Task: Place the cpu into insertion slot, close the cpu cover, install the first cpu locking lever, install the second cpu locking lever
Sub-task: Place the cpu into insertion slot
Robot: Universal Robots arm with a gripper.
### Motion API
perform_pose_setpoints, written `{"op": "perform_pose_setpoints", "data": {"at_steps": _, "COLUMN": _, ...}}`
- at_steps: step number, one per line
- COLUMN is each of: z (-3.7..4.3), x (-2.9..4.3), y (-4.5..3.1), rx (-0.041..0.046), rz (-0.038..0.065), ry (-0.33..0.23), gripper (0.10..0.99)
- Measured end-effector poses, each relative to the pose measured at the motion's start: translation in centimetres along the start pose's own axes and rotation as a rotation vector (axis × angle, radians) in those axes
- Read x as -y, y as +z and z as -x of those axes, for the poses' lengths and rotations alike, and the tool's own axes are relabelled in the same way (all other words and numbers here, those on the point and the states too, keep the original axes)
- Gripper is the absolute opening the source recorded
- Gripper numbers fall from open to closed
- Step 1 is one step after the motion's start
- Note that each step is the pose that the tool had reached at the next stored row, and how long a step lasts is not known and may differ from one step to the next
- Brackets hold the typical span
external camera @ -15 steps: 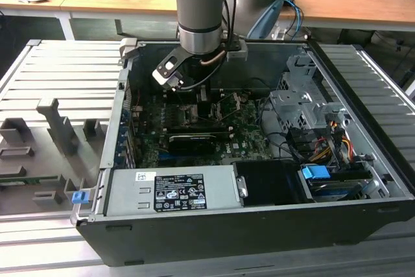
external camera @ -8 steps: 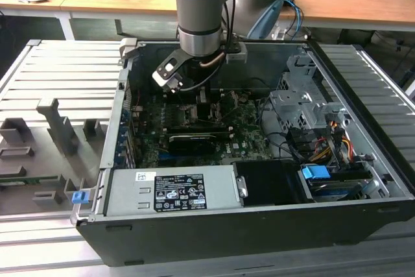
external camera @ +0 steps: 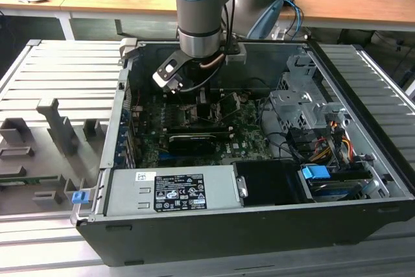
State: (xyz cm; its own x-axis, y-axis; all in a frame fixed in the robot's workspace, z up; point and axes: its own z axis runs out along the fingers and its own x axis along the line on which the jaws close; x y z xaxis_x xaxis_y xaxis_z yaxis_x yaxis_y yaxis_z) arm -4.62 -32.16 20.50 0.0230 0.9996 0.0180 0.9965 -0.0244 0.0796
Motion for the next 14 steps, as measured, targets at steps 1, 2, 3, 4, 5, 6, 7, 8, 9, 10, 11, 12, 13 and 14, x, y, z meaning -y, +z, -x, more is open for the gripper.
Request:
{"op": "perform_pose_setpoints", "data": {"at_steps": 1, "z": -0.01, "x": 0.01, "y": 0.05, "rx": 0.0001, "rz": 0.0, "ry": 0.0, "gripper": 0.525}}
{"op": "perform_pose_setpoints", "data": {"at_steps": 2, "z": -0.01, "x": 0.01, "y": 0.14, "rx": 0.0005, "rz": 0.0, "ry": 0.0, "gripper": 0.525}}
{"op": "perform_pose_setpoints", "data": {"at_steps": 3, "z": -0.01, "x": 0.01, "y": 0.21, "rx": 0.0029, "rz": 0.0, "ry": 0.0, "gripper": 0.525}}
{"op": "perform_pose_setpoints", "data": {"at_steps": 4, "z": -0.01, "x": 0.01, "y": 0.22, "rx": 0.0028, "rz": 0.0, "ry": 0.0, "gripper": 0.525}}
{"op": "perform_pose_setpoints", "data": {"at_steps": 5, "z": -0.01, "x": 0.01, "y": 0.22, "rx": 0.0029, "rz": 0.0, "ry": 0.0, "gripper": 0.525}}
{"op": "perform_pose_setpoints", "data": {"at_steps": 6, "z": -0.01, "x": 0.01, "y": 0.22, "rx": 0.003, "rz": 0.0, "ry": 0.0, "gripper": 0.6}}
{"op": "perform_pose_setpoints", "data": {"at_steps": 7, "z": -0.01, "x": 0.01, "y": 0.22, "rx": 0.003, "rz": 0.0, "ry": 0.0, "gripper": 0.6}}
{"op": "perform_pose_setpoints", "data": {"at_steps": 8, "z": -0.01, "x": 0.01, "y": 0.22, "rx": 0.003, "rz": 0.0, "ry": 0.0, "gripper": 0.6}}
{"op": "perform_pose_setpoints", "data": {"at_steps": 9, "z": -0.01, "x": 0.01, "y": 0.22, "rx": 0.0028, "rz": 0.0, "ry": 0.0, "gripper": 0.6}}
{"op": "perform_pose_setpoints", "data": {"at_steps": 10, "z": -0.02, "x": -0.01, "y": 0.02, "rx": 0.0028, "rz": 0.0, "ry": 0.0, "gripper": 0.6}}
{"op": "perform_pose_setpoints", "data": {"at_steps": 11, "z": -0.02, "x": -0.03, "y": -0.21, "rx": 0.0027, "rz": 0.0, "ry": 0.0, "gripper": 0.6}}
{"op": "perform_pose_setpoints", "data": {"at_steps": 12, "z": -0.03, "x": -0.04, "y": -0.34, "rx": 0.0026, "rz": 0.0, "ry": 0.0, "gripper": 0.6}}
{"op": "perform_pose_setpoints", "data": {"at_steps": 13, "z": -0.03, "x": -0.05, "y": -0.45, "rx": 0.0027, "rz": 0.0, "ry": 0.0, "gripper": 0.6}}
{"op": "perform_pose_setpoints", "data": {"at_steps": 14, "z": -0.03, "x": -0.06, "y": -0.58, "rx": 0.0029, "rz": 0.0, "ry": 0.0, "gripper": 0.588}}
